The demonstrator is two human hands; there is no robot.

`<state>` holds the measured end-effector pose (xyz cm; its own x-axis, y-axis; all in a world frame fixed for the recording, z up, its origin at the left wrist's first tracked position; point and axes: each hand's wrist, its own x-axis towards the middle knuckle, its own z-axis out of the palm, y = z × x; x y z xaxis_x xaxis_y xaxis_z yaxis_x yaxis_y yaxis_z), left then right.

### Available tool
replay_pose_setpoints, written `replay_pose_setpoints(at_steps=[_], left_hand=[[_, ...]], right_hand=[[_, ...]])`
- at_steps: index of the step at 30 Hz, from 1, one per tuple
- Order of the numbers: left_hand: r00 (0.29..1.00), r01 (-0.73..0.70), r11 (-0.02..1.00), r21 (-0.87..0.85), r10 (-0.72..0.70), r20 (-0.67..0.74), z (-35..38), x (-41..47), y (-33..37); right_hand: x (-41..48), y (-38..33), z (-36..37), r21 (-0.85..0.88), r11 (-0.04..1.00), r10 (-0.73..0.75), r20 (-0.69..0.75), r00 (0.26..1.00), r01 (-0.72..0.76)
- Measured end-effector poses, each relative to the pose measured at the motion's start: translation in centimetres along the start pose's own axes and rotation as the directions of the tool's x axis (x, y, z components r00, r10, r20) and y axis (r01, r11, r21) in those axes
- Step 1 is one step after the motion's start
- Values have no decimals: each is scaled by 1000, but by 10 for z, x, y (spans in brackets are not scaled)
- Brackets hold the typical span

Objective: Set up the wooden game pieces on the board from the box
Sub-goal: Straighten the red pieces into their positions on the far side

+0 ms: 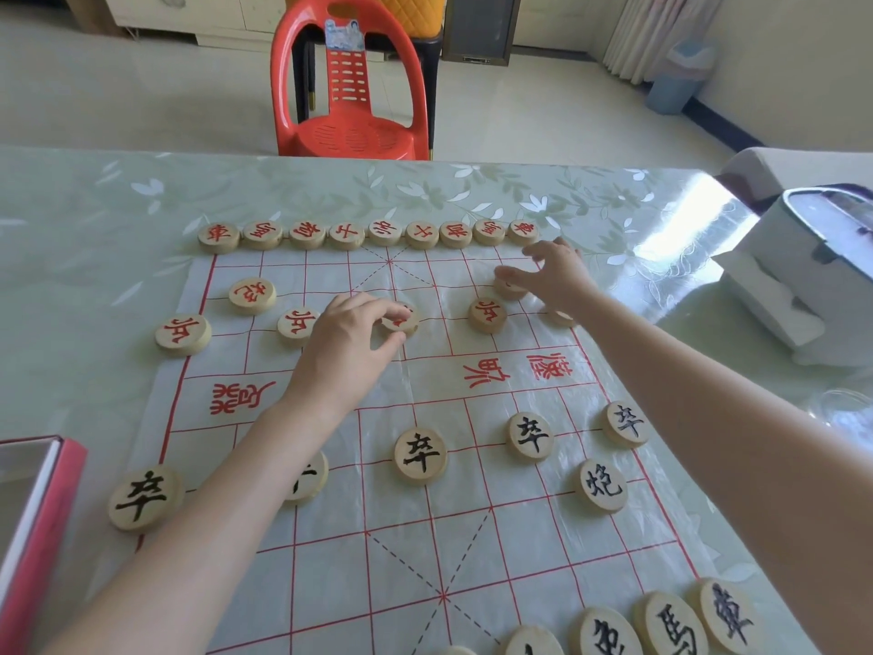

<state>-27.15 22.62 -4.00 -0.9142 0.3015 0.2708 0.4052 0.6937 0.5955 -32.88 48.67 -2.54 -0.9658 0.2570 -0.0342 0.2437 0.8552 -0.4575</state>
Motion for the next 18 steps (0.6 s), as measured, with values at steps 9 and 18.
replay_pose_setpoints(at_steps=[9, 18], left_hand=[[1000, 14, 1000, -14, -14, 8, 1, 0, -3], [1000, 25, 999, -23, -25, -3, -5, -1, -5]], right_hand=[[1, 12, 4, 26, 996, -86, 97, 992, 84], [-2, 18, 4, 93, 995, -47, 97, 994, 38]])
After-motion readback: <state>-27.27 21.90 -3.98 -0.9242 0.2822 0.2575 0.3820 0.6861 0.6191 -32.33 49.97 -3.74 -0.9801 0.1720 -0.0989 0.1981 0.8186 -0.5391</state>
